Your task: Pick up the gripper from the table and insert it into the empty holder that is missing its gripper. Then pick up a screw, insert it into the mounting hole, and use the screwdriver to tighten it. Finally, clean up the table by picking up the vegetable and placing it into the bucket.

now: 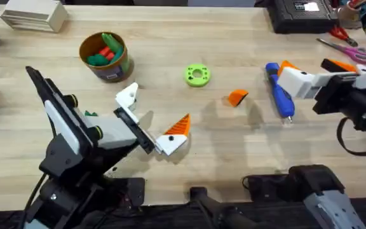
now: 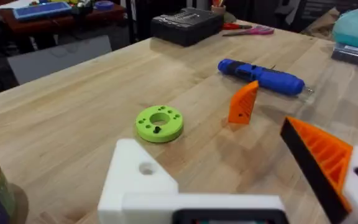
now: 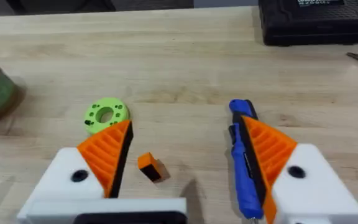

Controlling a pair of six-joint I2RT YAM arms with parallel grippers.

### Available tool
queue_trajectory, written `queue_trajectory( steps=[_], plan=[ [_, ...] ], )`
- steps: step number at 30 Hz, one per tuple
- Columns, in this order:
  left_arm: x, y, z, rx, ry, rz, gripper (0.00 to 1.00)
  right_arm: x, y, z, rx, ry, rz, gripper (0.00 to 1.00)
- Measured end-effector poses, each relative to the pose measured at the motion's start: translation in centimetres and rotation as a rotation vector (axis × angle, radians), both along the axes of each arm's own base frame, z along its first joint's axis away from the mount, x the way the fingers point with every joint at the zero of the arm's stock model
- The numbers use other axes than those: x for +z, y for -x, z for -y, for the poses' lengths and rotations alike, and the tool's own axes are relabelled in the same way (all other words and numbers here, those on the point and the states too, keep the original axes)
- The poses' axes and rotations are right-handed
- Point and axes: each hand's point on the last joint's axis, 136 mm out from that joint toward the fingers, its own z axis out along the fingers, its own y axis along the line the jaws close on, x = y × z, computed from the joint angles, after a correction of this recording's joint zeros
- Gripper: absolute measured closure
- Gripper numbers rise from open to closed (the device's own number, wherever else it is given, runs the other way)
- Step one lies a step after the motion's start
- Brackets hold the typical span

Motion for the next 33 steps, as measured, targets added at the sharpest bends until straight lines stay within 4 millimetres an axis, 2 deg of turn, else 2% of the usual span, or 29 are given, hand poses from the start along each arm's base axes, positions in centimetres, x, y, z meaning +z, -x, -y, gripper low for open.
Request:
queue_trajectory(
  steps=[17, 20, 24, 28, 29, 33],
  plan=[
    [0.0, 0.0, 0.0, 0.004, 0.013, -0.014, 0.013, -0.1, -0.1, -0.2, 0.006, -0.021, -0.008, 0.012],
    [0.0, 0.3, 0.3, -0.022, 0.022, -0.023, 0.014, -1.6, -0.5, -1.3, 0.066, -0.037, -0.08, 0.012],
    [0.1, 0.6, 0.5, -0.045, 0.027, -0.029, 0.014, -4.9, -0.4, -3.0, 0.173, -0.018, -0.286, 0.012],
    [0.1, 0.8, 0.7, -0.058, 0.029, -0.029, 0.014, -6.0, 0.1, -4.9, 0.313, 0.087, -0.456, 0.012],
    [0.1, 0.8, 0.7, -0.06, 0.029, -0.03, 0.014, -6.2, -0.7, -5.9, 0.383, 0.187, -0.523, 0.012],
    [0.1, 0.8, 0.7, -0.062, 0.031, -0.031, 0.014, -8.2, -1.8, -6.6, 0.426, 0.263, -0.603, 0.012]
  ],
)
